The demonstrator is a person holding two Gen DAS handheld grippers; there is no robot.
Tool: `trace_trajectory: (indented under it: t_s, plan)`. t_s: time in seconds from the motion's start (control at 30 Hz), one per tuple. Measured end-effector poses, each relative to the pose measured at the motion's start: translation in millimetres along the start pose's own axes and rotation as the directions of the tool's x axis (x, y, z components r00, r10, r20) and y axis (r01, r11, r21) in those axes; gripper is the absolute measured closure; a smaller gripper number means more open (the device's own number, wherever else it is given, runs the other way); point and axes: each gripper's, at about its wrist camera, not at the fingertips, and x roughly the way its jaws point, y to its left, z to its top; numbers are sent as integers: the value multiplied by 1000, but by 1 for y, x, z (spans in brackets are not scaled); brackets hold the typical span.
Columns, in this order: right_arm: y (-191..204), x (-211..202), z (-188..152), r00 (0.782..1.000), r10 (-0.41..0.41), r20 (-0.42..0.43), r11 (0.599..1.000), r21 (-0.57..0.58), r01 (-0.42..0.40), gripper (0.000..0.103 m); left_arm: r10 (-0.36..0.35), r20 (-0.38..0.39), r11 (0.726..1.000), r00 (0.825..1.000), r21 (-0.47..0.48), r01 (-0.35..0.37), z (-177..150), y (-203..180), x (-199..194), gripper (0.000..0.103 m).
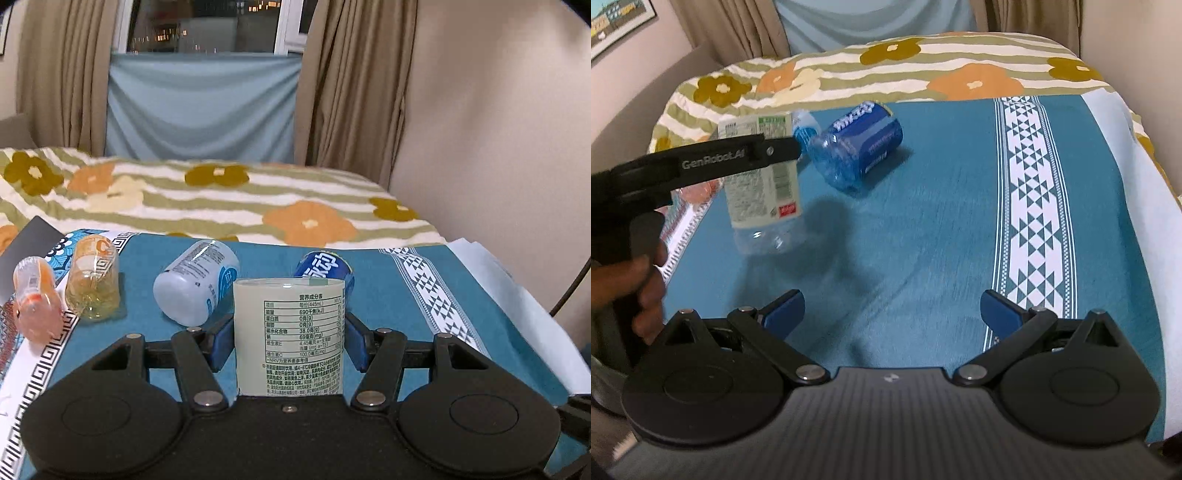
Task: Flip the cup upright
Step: 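Lift and rotate the cup with the left tool until its rim points up, then set the upright cup on the cloth and open the left tool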
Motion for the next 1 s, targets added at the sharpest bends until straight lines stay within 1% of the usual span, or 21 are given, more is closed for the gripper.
trace_trajectory:
  t_s: [0.1, 0.2, 0.37, 0.5, 0.77, 0.83, 0.9, 0.97, 1.0]
  plan:
    - [1, 6, -8, 1000, -24, -8, 1000, -10, 24, 0, 6, 36, 1000, 999, 12, -7, -14, -1, -1, 38]
    - [1, 7, -14, 999, -37, -7, 999, -7, 37, 0, 4, 70, 1000, 998, 26, -6, -21, -1, -9, 38]
    - [5, 7, -23, 999, -35, -3, 999, -11, 35, 0, 3, 88, 999, 996, 46, -7, -31, -1, -20, 38]
    - [11, 6, -27, 1000, -29, -2, 999, -28, 29, 0, 4, 72, 998, 997, 60, -8, -36, -1, -29, 37]
    - [18, 2, -30, 1000, -27, 14, 999, -35, 27, 0, 1, 10, 996, 1000, 93, -2, -38, -4, -34, 36]
    - [19, 1, -31, 999, -28, 15, 999, -36, 29, 0, 1, -14, 996, 1000, 91, 0, -37, -3, -33, 28]
    - [19, 1, -31, 1000, -27, 15, 999, -35, 28, 0, 1, -17, 997, 1000, 81, 0, -37, -2, -34, 11]
    - [19, 1, -31, 1000, -27, 15, 999, -36, 27, 0, 3, -12, 997, 1000, 80, -2, -36, -1, -35, 6]
    - [19, 1, -31, 1000, -26, 15, 999, -35, 27, 0, 5, -14, 996, 1000, 85, -3, -35, -1, -35, 6]
